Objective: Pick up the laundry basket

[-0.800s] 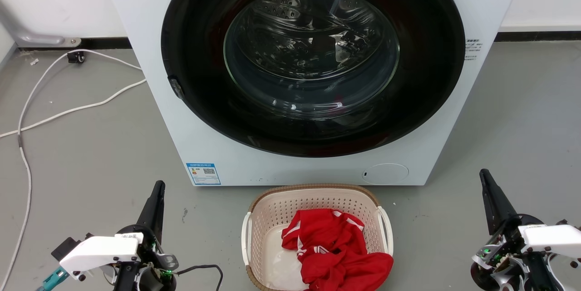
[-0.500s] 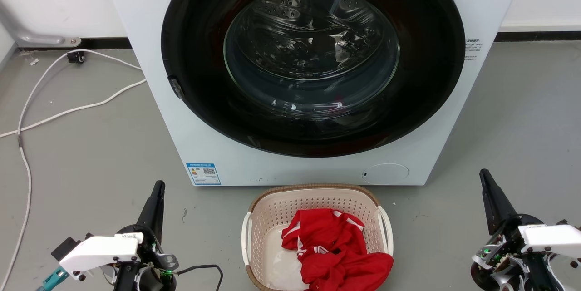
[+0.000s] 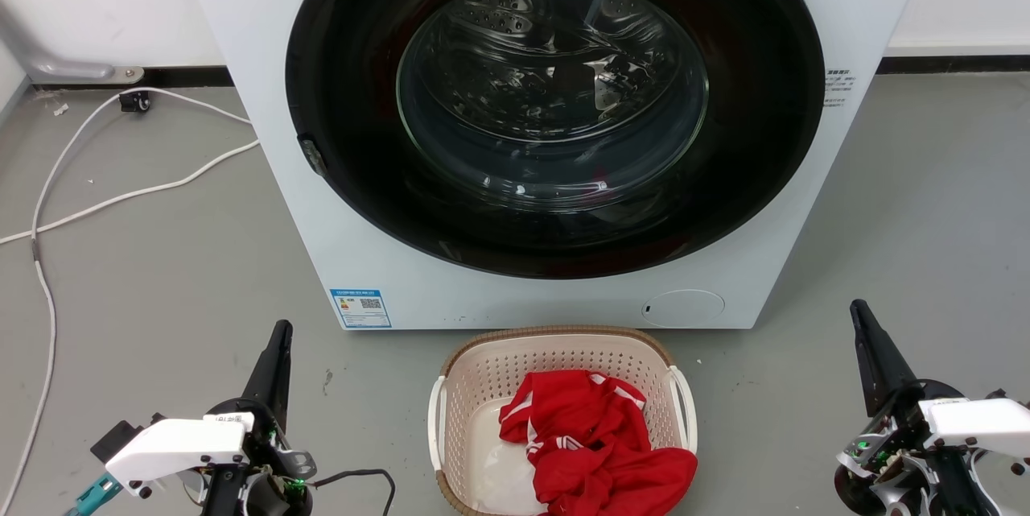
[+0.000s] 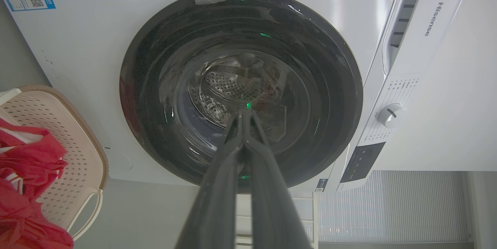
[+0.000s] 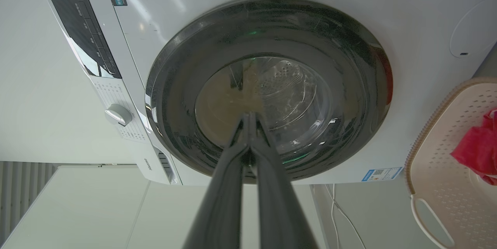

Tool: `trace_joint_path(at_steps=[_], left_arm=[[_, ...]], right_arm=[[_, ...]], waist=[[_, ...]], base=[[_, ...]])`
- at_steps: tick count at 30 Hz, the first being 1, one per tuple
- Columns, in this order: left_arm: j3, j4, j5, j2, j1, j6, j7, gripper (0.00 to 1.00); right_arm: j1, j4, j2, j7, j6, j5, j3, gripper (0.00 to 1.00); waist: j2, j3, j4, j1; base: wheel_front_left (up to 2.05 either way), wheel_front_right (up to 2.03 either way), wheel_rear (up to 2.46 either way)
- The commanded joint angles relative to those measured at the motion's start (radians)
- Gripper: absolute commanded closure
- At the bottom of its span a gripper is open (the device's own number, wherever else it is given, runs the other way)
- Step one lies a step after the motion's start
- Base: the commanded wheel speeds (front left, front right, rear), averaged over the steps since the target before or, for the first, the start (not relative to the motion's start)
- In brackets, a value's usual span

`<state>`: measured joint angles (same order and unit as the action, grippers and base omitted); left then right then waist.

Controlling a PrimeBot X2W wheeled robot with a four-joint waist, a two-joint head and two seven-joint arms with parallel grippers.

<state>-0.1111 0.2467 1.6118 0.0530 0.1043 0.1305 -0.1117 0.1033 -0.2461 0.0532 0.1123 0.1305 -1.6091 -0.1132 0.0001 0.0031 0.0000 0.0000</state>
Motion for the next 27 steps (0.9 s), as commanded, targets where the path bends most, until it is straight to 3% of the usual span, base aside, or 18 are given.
trace_joint_path(at_steps=[1,10,11,21,27], left_arm=[[-0.004,0.001,-0.005,-0.001,0.010,0.000,-0.002,1.00],[-0.004,0.001,-0.005,-0.001,0.010,0.000,-0.003,1.00],[-0.001,0.000,0.000,0.000,0.000,0.000,0.000,0.00],[0.047,-0.019,-0.007,-0.002,-0.004,0.000,0.042,0.00],[0.069,-0.050,-0.107,-0.002,-0.005,0.000,0.070,0.00]], right_arm=[[0.012,-0.001,-0.004,0.003,0.000,0.002,-0.001,1.00],[0.012,-0.001,-0.004,0.003,0.000,0.002,-0.001,1.00],[0.000,0.000,0.000,0.000,0.000,0.000,0.000,0.00],[-0.028,0.032,0.000,-0.036,0.000,0.010,0.015,0.00],[-0.038,0.054,0.019,-0.070,0.000,0.112,0.033,0.00]], waist=[[-0.0001,0.000,0.000,0.0000],[-0.0001,0.000,0.000,0.0000],[-0.0001,0.000,0.000,0.0000],[-0.0001,0.001,0.000,0.0000],[-0.0001,0.002,0.001,0.0000]], base=[[0.00,0.00,0.00],[0.00,0.00,0.00],[0.00,0.00,0.00],[0.00,0.00,0.00],[0.00,0.00,0.00]])
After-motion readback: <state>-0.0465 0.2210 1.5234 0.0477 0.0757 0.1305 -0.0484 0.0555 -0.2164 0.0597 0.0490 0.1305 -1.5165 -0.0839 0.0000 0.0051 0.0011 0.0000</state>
